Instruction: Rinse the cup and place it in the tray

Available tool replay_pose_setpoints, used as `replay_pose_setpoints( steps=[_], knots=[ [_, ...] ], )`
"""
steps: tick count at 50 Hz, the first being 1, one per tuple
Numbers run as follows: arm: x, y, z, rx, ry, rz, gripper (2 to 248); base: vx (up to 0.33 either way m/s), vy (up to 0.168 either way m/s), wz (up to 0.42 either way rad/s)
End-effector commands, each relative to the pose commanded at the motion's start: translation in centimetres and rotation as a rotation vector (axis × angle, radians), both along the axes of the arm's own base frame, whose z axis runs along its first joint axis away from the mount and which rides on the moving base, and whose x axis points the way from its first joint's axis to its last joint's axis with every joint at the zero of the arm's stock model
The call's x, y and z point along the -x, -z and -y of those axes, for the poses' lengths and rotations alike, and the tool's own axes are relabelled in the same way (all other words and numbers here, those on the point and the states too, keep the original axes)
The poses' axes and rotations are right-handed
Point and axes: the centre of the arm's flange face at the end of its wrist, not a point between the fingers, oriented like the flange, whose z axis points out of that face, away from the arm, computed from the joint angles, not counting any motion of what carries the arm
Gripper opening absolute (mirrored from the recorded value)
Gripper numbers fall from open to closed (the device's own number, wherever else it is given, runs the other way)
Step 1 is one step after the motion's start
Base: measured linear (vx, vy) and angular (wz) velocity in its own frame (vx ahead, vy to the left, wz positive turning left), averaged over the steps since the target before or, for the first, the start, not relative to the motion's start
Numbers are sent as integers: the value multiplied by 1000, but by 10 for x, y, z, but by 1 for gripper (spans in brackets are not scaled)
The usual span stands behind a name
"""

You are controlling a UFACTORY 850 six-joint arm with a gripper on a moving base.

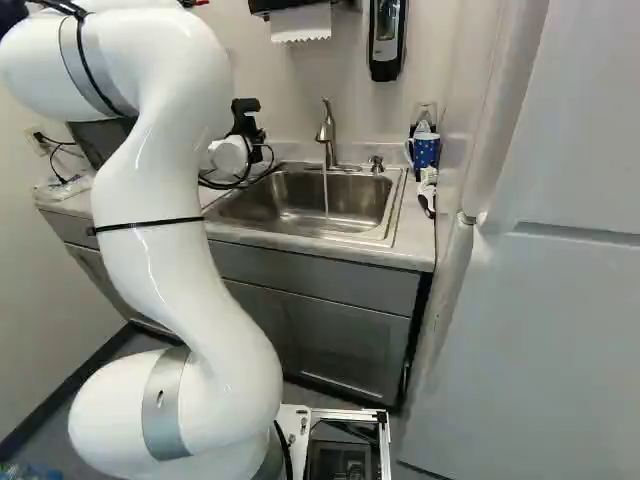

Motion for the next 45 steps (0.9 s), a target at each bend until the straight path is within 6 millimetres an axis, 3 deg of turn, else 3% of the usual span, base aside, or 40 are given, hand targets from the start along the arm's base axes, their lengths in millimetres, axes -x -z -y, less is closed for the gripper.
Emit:
replay_pose_setpoints(
  steps=[20, 45],
  knots=[
    [9, -9, 17, -1, 22, 4, 125, 0, 0, 0],
    [28, -12, 56, 2, 74, -10, 125, 0, 0, 0]
  ],
)
